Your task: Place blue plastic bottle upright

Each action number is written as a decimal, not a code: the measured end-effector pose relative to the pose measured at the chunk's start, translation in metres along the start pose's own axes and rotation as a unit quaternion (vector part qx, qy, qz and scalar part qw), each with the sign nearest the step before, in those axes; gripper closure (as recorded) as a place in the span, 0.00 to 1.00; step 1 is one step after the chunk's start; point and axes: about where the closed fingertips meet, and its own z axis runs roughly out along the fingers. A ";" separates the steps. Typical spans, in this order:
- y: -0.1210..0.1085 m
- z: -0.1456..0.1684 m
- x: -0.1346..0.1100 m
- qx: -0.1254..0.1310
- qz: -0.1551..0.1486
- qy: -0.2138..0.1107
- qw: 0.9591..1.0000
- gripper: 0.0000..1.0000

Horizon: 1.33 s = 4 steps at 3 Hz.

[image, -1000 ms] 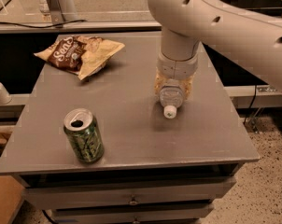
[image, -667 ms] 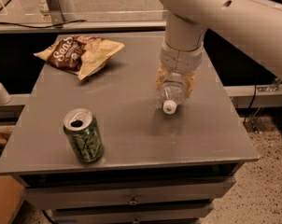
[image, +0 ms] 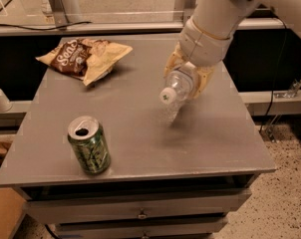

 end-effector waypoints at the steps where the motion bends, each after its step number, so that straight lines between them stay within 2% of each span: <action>1: -0.005 -0.017 -0.009 0.090 0.096 -0.026 0.991 1.00; 2: -0.012 -0.030 -0.009 0.172 0.172 -0.051 0.969 1.00; 3: -0.019 -0.036 -0.007 0.195 0.180 -0.051 0.963 1.00; 4: -0.019 -0.036 -0.007 0.195 0.180 -0.051 0.963 1.00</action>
Offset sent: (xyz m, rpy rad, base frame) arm 0.0059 -0.0014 0.0579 0.6429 -0.0686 -0.5370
